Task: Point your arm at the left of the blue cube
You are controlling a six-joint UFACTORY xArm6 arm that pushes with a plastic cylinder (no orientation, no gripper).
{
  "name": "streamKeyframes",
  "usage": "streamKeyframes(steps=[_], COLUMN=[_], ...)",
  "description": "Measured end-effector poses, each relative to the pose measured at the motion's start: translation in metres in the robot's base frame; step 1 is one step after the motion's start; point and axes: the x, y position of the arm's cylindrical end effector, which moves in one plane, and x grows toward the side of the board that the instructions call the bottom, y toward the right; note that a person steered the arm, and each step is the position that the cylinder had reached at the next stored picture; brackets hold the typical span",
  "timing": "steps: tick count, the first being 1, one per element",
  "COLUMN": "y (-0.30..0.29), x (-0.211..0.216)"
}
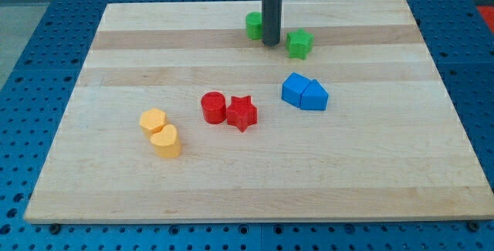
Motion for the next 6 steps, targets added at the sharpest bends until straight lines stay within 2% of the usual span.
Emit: streamKeyframes(steps=[6], y=[-0.015], x=[0.124])
